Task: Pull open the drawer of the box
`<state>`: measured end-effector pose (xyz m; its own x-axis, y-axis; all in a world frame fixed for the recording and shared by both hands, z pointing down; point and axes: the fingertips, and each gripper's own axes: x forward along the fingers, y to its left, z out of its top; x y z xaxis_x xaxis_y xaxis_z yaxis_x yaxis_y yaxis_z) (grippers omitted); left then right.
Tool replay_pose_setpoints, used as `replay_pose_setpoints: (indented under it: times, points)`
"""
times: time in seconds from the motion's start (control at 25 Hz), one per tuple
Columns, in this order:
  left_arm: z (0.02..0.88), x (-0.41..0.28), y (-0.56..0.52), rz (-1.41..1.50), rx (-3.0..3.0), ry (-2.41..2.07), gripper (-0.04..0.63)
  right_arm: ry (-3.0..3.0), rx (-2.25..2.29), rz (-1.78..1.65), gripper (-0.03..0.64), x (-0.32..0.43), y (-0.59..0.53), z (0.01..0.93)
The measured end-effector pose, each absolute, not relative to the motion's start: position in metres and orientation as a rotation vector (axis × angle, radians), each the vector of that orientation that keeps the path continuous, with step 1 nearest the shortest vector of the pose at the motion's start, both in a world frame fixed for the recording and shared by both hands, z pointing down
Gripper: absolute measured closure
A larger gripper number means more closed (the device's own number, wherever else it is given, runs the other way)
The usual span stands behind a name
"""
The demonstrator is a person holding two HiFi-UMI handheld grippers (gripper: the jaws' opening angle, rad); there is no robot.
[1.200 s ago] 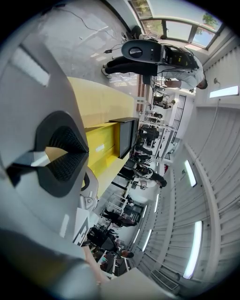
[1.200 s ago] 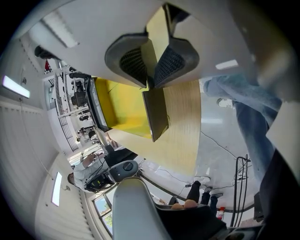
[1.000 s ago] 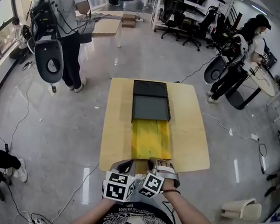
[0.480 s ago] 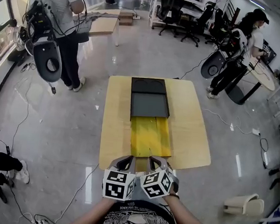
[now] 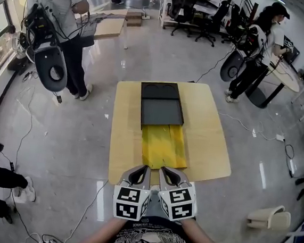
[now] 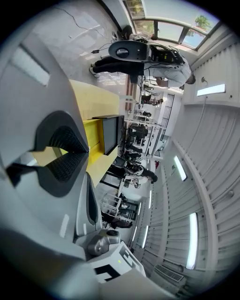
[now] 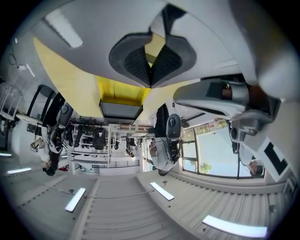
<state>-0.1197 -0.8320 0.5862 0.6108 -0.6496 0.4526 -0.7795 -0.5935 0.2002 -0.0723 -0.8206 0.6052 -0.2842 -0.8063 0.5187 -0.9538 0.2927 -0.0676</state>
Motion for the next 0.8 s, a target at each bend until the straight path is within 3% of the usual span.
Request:
replay_pose_setpoints:
  times: [0.16,0.4,0.8]
  points:
    - [0.590,-0.127,-0.827,0.475,2.481,-1.135,0.575,-2.239,1.602,0.560,0.612,-0.086,-0.818,0.603]
    - [0.602,-0.084,-0.819,0.490,2.487,-1.129,0.575,-2.245,1.611,0.564,0.612,-0.044,-0.813,0.612]
    - [0.648,-0.120,-0.823,0.491,2.484,-1.138,0.577,-2.246,1.612,0.567,0.612,-0.077,-0.819,0.657]
